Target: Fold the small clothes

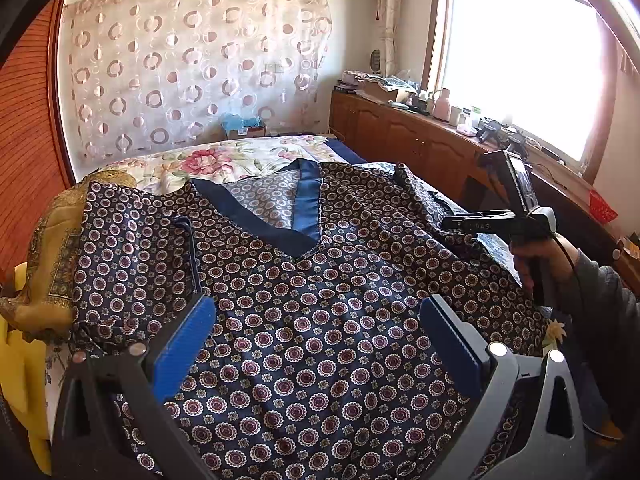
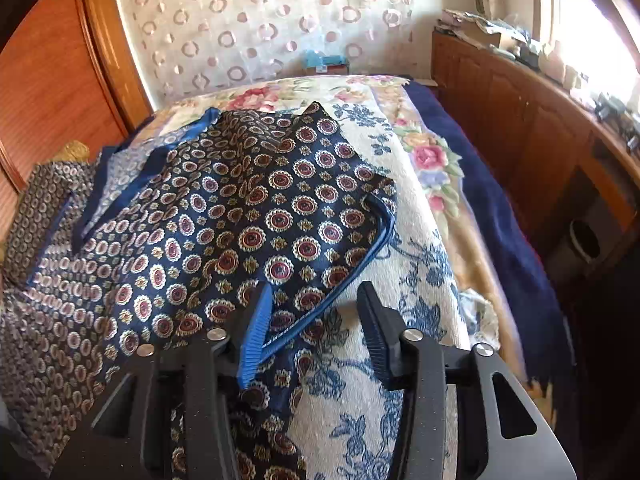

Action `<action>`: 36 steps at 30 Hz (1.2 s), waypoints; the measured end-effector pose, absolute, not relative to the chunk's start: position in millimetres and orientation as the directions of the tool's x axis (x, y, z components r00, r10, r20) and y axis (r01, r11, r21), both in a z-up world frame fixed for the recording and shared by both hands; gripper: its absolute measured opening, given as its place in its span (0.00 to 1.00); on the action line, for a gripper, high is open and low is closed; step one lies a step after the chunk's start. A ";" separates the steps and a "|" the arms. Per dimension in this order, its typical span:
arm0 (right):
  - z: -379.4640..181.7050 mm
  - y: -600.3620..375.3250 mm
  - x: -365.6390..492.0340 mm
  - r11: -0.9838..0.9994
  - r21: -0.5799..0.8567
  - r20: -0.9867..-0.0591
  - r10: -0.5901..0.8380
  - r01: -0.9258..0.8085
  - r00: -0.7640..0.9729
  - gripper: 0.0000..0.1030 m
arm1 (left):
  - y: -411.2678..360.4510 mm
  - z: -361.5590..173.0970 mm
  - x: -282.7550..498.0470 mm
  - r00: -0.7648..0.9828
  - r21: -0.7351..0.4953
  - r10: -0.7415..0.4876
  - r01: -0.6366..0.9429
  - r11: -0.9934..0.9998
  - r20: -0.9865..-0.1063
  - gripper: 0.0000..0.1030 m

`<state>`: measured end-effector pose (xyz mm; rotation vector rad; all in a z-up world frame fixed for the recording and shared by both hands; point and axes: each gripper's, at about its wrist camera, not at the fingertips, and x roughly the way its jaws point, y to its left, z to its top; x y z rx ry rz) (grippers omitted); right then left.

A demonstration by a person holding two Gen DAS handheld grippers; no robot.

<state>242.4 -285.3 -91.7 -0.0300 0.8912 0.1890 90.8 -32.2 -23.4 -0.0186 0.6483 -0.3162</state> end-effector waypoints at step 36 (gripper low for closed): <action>-88.4 -254.3 291.9 0.953 -0.104 -0.790 0.094 -0.285 0.605 0.46 | 52.6 -29.4 133.6 0.778 -0.102 -0.180 0.149 0.984 -0.601 1.00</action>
